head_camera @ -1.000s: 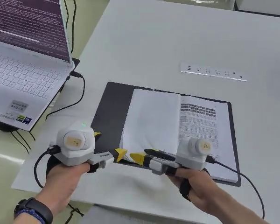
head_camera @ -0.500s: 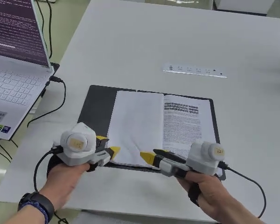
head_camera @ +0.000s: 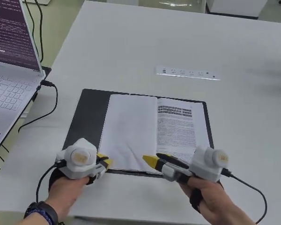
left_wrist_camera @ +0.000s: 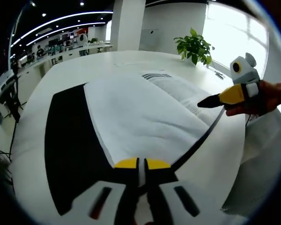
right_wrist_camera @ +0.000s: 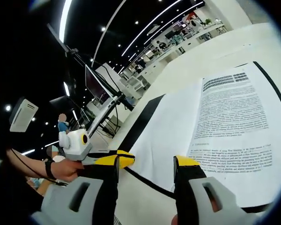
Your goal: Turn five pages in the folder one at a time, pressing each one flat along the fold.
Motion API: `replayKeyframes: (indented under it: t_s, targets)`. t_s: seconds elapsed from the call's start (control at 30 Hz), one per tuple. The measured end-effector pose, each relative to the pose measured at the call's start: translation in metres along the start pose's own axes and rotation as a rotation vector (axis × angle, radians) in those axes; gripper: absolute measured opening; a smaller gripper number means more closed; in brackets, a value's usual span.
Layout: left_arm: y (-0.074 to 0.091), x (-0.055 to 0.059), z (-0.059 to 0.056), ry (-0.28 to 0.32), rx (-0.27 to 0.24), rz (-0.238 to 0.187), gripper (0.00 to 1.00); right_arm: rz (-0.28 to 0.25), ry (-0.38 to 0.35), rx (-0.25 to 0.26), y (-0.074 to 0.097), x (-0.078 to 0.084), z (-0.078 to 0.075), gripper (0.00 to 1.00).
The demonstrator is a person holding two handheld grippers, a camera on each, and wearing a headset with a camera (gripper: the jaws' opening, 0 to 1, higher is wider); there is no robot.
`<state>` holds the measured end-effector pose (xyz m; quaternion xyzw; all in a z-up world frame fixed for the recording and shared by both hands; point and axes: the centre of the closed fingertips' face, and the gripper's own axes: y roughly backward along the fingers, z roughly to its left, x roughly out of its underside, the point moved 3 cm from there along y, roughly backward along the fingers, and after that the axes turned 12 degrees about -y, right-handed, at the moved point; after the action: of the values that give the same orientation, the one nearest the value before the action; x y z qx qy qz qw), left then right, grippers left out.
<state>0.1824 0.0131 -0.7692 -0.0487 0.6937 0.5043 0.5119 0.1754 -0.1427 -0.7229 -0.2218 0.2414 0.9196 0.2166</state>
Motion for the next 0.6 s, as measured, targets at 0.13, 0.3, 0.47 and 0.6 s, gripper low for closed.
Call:
replayKeyframes:
  t_s: [0.13, 0.3, 0.47, 0.6]
  targets:
    - [0.0, 0.002, 0.001, -0.052, -0.026, -0.006, 0.0, 0.004, 0.007, -0.002, 0.0, 0.001, 0.0, 0.44]
    - [0.001, 0.002, 0.001, -0.053, -0.05, -0.029, 0.0, 0.017, 0.035, 0.007, -0.005, -0.005, -0.005, 0.42]
    - [0.001, 0.002, 0.001, -0.05, -0.052, -0.022, 0.0, 0.001, 0.052, 0.01, -0.01, -0.021, -0.013, 0.34]
    - [0.0, 0.003, 0.003, -0.033, -0.039, -0.018, 0.0, 0.025, 0.135, 0.046, -0.017, -0.036, -0.025, 0.29]
